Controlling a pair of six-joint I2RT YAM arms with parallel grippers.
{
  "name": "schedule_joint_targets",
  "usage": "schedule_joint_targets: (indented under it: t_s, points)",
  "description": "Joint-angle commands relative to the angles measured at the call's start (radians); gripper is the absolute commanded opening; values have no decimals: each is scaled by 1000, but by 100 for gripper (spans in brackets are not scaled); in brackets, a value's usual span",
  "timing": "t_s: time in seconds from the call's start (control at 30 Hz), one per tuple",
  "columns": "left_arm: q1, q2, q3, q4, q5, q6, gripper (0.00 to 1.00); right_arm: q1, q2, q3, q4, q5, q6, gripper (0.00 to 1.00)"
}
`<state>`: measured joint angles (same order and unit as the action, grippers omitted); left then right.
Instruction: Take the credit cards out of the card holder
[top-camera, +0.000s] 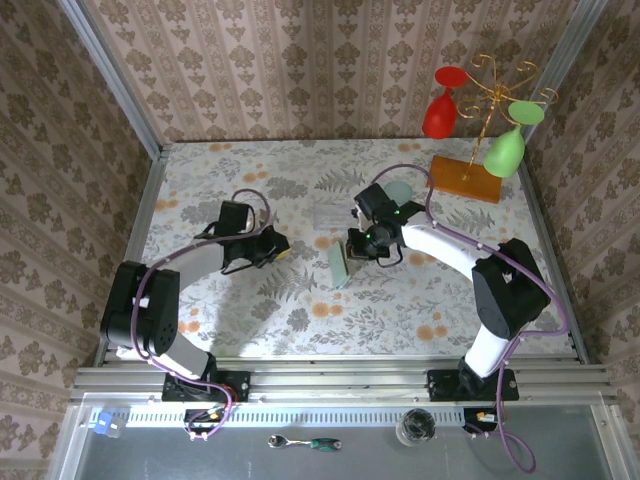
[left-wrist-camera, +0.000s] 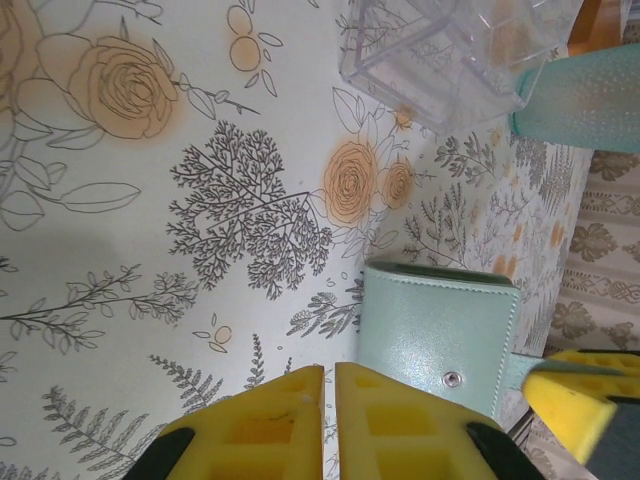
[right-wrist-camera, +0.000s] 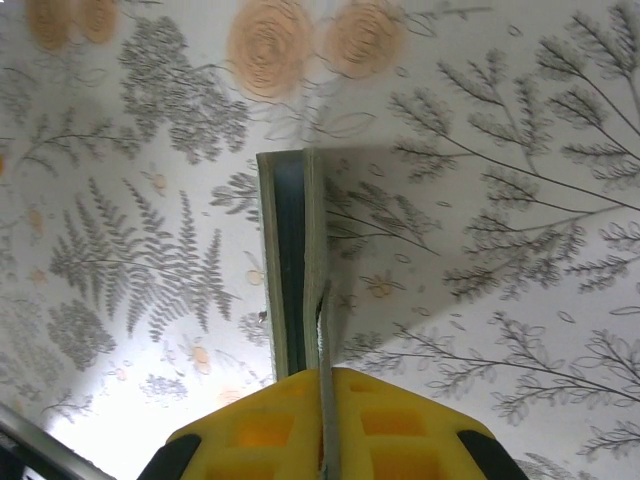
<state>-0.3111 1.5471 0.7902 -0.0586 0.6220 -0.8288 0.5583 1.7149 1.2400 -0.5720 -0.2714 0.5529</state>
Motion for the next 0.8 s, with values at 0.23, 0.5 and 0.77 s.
schedule_joint_targets:
  t_s: [0.23,0.5,0.77]
  points:
    - [46,-8,-39,19,83,39,11,93,62,118,7,10,92,2]
    - [32,49,-36,31,114,40,8,77,43,110,-54,104,52,2]
    - [-63,94,-3,24,84,14,4,17,-15,-10,-45,139,36,2]
